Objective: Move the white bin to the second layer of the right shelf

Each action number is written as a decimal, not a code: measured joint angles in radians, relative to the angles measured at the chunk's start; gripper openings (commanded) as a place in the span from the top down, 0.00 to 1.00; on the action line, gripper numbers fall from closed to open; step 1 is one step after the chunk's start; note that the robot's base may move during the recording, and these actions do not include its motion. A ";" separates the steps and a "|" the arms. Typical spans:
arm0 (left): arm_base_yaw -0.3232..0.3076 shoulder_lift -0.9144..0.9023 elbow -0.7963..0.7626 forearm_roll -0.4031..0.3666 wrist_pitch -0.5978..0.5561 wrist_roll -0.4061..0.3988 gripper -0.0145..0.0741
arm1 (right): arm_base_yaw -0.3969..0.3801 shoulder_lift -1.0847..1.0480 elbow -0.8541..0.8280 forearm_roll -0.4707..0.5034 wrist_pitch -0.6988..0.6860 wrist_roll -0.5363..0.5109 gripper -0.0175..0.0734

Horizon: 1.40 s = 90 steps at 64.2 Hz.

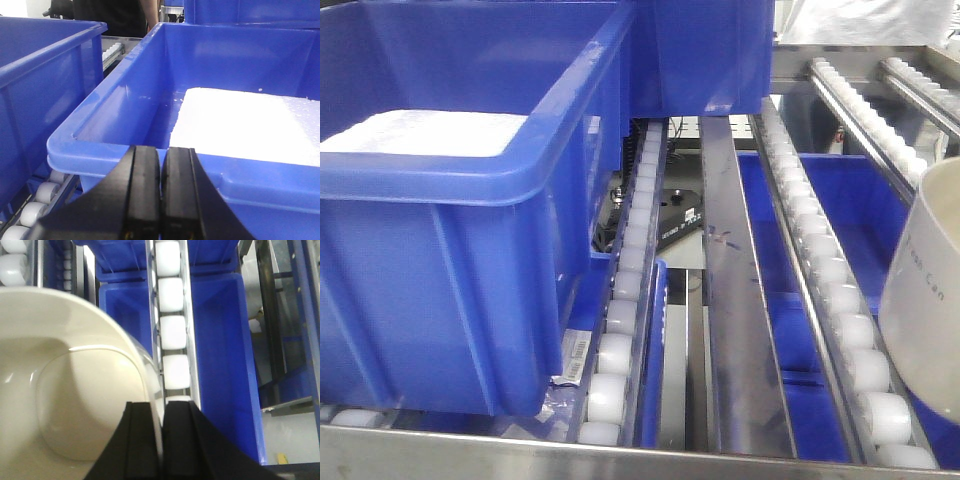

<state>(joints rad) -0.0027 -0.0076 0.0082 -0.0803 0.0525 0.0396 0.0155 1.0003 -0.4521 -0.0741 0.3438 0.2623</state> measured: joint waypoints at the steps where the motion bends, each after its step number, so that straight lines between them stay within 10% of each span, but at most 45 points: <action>1: 0.000 0.000 0.000 0.000 0.000 0.000 0.74 | 0.000 0.002 0.000 0.000 0.000 0.000 0.54; 11: 0.000 0.000 0.000 0.000 0.000 0.000 0.74 | 0.002 0.002 0.000 0.006 -0.006 0.002 0.35; 36: 0.000 0.000 0.000 0.000 0.000 0.000 0.74 | 0.002 -0.173 0.000 0.011 -0.004 0.002 0.36; 59: 0.000 0.000 0.000 0.000 0.000 0.000 0.74 | 0.002 -0.418 0.000 0.141 0.120 -0.360 0.76; 90: 0.000 0.000 0.000 0.000 0.000 0.000 0.74 | 0.002 -0.726 0.172 0.153 -0.012 -0.356 0.75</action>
<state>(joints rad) -0.0027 -0.0076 0.0082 -0.0803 0.0525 0.0396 0.0171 0.2747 -0.2803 0.0792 0.3316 -0.0939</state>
